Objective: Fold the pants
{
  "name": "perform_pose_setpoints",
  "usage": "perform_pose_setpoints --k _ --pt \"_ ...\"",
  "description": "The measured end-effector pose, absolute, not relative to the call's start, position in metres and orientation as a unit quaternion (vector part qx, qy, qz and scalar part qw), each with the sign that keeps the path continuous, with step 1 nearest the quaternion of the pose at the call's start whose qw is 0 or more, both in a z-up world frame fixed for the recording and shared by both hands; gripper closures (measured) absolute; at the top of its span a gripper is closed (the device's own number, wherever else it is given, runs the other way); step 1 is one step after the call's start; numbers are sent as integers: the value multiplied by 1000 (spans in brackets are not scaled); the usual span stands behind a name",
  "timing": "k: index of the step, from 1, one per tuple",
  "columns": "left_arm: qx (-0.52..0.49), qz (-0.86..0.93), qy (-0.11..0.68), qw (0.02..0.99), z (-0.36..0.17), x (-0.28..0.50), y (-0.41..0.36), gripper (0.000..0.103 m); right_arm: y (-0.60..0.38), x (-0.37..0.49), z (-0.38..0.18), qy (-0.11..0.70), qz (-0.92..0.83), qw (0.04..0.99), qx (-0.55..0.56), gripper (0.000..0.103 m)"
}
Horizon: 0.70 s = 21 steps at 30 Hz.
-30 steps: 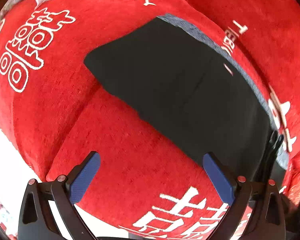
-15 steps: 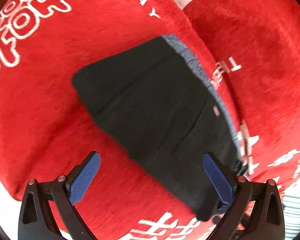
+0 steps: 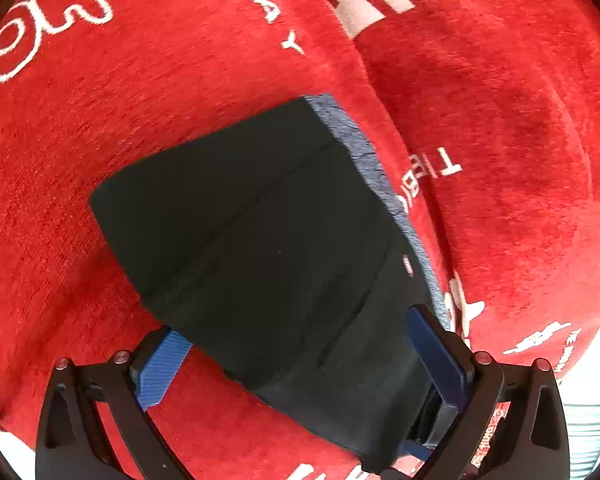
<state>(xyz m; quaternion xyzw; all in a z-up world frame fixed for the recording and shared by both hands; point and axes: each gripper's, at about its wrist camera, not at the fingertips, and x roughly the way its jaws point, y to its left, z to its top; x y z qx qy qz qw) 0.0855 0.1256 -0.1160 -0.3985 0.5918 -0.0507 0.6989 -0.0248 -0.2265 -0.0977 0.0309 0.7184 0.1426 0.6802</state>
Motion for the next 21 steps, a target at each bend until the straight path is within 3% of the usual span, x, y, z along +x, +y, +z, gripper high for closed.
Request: perform_pose_setpoints --k 4,8,12,14,15,21 --pt "-406 -66 558 721 -93 88 121 0 -225 -27 -97 720 144 678 28 16" --pt "-396 -32 585 707 -112 95 117 3 -228 -23 -93 723 147 674 39 16" --pt "-328 14 614 718 -115 99 113 50 -227 -8 -69 703 162 691 35 16" --pt "-278 22 620 734 -108 98 107 62 -228 6 -56 693 170 700 39 16" --pt "-244 19 616 749 -101 97 101 67 -228 12 -52 690 173 702 42 16" --pt "99 14 540 835 -71 76 13 70 -207 86 -27 674 230 698 80 16"
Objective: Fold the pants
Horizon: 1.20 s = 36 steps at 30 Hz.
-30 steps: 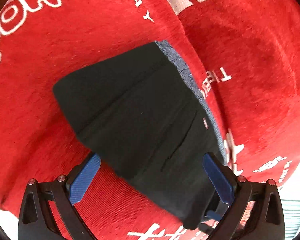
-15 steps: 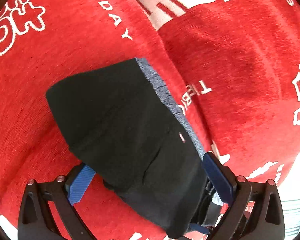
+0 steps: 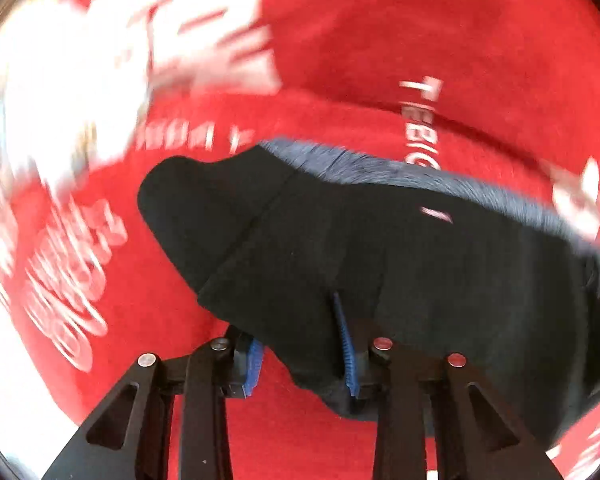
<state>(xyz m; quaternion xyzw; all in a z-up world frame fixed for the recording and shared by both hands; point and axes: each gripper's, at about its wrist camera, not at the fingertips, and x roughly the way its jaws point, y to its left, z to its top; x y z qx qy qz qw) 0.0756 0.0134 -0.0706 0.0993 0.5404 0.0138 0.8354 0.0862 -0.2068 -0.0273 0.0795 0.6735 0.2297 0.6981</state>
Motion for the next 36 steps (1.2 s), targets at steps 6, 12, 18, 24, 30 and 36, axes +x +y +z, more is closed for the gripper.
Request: perform_pose_setpoints --k 6,12,18,24,30,36 --pt "169 7 513 841 -70 66 1 70 -128 142 -23 691 326 639 93 16" --pt "198 7 500 843 -71 62 -8 70 -29 156 -42 725 396 563 32 16" --pt "191 6 499 845 -67 62 -8 70 13 142 -77 762 381 522 -37 71" --pt "190 -17 463 865 -27 52 -29 70 -43 140 -52 730 389 559 49 81" --pt "178 -58 427 885 31 38 -72 69 -131 120 9 666 417 597 159 81" --pt "197 -119 396 889 66 20 -135 69 -225 94 54 612 406 640 226 81"
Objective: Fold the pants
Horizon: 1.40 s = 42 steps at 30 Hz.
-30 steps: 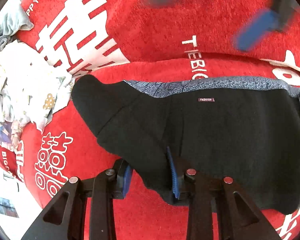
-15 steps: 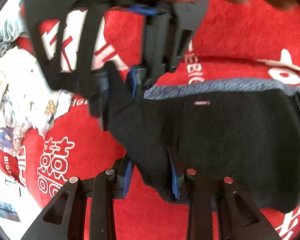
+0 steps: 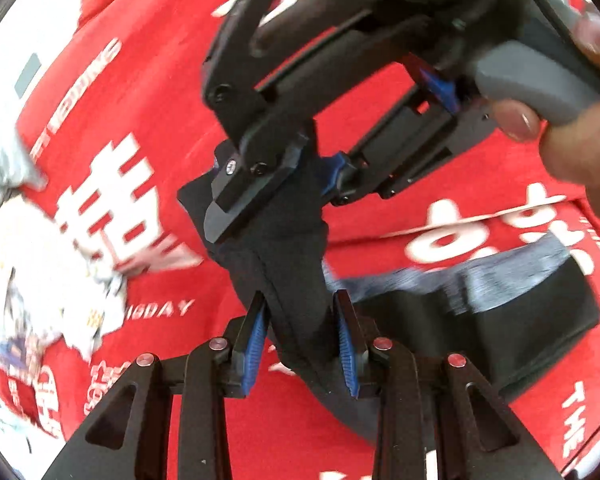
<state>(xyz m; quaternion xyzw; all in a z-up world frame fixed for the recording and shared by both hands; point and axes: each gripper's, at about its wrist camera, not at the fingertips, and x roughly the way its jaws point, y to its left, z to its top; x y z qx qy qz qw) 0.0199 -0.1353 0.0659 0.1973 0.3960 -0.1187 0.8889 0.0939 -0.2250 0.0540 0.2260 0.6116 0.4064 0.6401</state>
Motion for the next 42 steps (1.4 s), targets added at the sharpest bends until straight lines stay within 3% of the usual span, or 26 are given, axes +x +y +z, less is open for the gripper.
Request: perform_pose_setpoints --k 5,11,22,26,30,32,34,39,41,42 --pt "221 -183 376 881 82 -4 -210 69 -320 55 67 566 380 674 286 80" --pt "252 -257 382 851 63 -32 -291 69 -454 2 53 538 311 692 366 80" --pt "336 -330 444 762 -33 -97 -390 69 -588 -91 -73 566 183 654 467 80" --pt "363 -330 442 751 -46 -109 -393 68 -597 -107 -99 573 165 639 485 80" --pt "348 -339 461 743 -34 -109 -387 54 -600 -113 -97 575 156 643 481 75" --pt "334 -336 472 744 -21 -105 -378 45 -601 -115 -92 585 151 646 467 64" --pt "317 -332 478 749 -9 -100 -368 43 -604 -118 -82 600 136 656 438 59" --pt "264 -269 514 771 9 -65 -318 44 -614 -130 -56 626 75 691 354 60" --pt "245 -232 529 779 3 -46 -298 44 -620 -133 -42 616 59 711 333 72" --pt "236 -213 536 782 1 -40 -286 44 -620 -132 -35 610 59 719 328 73"
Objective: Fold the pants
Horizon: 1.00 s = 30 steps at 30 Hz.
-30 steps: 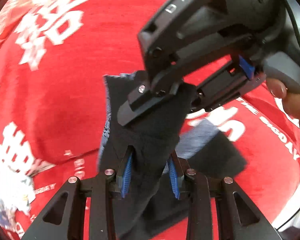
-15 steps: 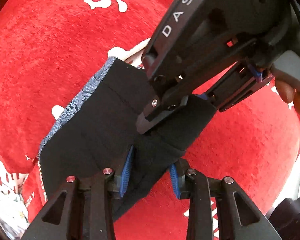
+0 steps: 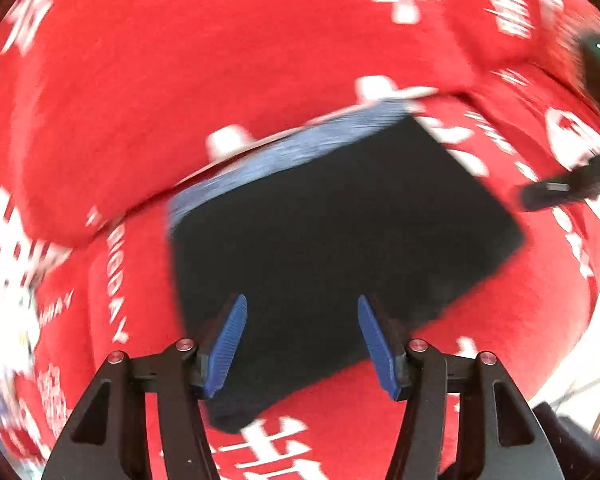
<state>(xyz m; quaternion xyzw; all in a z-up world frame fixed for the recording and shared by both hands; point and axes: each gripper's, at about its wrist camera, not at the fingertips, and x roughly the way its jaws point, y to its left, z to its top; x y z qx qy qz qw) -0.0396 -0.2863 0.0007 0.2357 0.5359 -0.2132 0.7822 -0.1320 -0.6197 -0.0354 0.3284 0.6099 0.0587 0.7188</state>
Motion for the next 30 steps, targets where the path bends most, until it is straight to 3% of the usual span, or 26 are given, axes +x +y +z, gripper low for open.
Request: perform_pose_setpoints --k 6,9,19,22,23,24,25,30 --pt "196 -149 614 750 -54 -13 -234 41 -574 -113 -19 604 86 737 289 73" --pt "190 -150 607 757 -57 -18 -229 33 -545 -114 -39 637 72 730 234 73" --pt "135 -155 636 744 -50 -7 -210 32 -534 -126 -41 647 32 727 226 73" --pt "117 -153 645 740 -48 -5 -201 32 -532 -126 -41 647 16 728 226 67" --pt "113 -153 645 740 -47 -4 -198 28 -531 -126 -40 645 12 729 228 63" --pt "113 -151 644 741 -46 -5 -195 15 -529 -128 -36 642 6 731 230 61" --pt "115 -149 642 743 -44 -5 -192 11 -527 -128 -34 640 3 732 231 57" --pt "117 -154 644 740 -42 -4 -181 10 -515 -135 -26 637 -7 734 237 52"
